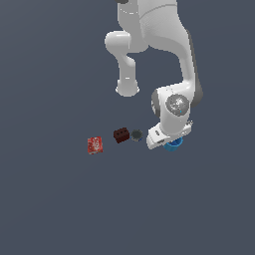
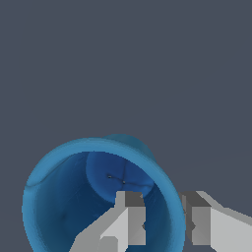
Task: Pick up a designated object from a clutter of objects.
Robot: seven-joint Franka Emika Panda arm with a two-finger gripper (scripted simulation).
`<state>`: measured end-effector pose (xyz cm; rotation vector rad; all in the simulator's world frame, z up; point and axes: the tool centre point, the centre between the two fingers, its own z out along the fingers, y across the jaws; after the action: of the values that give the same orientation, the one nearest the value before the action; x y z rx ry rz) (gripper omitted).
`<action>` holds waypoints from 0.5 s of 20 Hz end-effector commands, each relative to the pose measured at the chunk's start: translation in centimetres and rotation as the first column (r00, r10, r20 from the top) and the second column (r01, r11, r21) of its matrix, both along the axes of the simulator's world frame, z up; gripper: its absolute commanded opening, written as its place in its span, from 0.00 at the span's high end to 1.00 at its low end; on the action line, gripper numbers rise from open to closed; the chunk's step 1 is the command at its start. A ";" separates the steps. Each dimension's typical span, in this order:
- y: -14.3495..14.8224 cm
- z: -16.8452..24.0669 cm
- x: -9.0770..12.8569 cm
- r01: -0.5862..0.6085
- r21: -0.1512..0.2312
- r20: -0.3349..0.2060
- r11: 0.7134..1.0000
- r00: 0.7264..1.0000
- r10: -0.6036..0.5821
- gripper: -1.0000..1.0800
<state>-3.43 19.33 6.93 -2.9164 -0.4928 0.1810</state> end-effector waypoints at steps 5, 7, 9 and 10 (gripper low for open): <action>-1.5 1.3 0.1 0.001 0.000 0.001 1.000 1.000 -0.001 1.00; -2.3 2.1 0.0 0.001 0.000 0.001 1.000 1.000 -0.001 1.00; -3.5 3.1 0.1 0.001 0.001 0.001 1.000 1.000 -0.001 1.00; -4.1 3.6 0.1 0.001 0.001 0.001 1.000 1.000 -0.001 1.00</action>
<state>-3.48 16.11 9.68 -2.9159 -0.4925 0.1839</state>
